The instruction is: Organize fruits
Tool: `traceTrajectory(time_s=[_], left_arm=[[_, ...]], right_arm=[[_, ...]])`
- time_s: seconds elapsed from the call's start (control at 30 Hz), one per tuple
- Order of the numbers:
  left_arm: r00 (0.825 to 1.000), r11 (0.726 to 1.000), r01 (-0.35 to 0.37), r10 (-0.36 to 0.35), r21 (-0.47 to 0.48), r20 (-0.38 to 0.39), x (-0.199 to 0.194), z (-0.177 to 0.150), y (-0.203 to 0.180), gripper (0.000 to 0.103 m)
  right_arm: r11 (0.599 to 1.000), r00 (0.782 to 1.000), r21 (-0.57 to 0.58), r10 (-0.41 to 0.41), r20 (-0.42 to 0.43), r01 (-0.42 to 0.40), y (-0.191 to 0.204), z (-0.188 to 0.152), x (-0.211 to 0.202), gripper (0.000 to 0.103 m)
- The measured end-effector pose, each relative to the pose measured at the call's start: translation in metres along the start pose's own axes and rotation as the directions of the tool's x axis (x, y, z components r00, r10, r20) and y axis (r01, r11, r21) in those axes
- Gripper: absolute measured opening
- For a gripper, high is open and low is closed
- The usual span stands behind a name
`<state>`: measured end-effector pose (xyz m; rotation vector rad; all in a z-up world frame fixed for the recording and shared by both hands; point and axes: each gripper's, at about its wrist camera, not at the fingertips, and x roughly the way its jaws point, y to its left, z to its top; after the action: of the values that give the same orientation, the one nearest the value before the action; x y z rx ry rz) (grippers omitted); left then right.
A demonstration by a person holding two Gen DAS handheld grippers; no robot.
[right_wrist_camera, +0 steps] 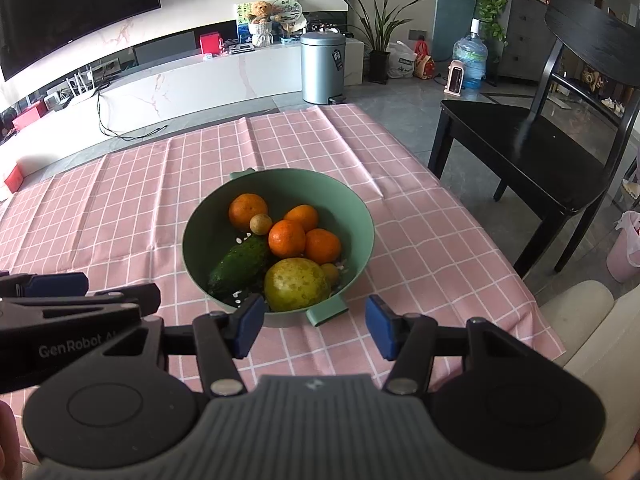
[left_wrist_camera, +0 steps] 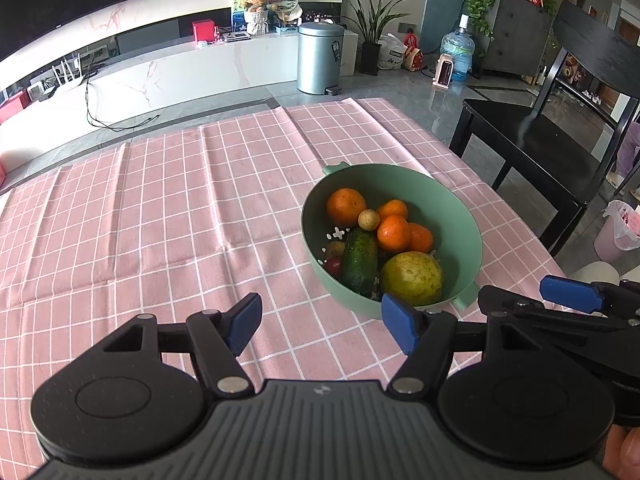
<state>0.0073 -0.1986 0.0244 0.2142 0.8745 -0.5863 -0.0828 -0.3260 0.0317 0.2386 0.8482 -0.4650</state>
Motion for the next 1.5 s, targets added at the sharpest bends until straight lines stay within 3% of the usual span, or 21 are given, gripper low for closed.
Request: traceTrajectory(time_s=[1.5], left_arm=[[1.0,1.0,-0.005,0.005,0.021,0.029,-0.02,0.003,-0.002,0.08]], right_arm=[[1.0,1.0,-0.003,-0.002,0.027,0.002,0.002,-0.001,-0.022,0.053]])
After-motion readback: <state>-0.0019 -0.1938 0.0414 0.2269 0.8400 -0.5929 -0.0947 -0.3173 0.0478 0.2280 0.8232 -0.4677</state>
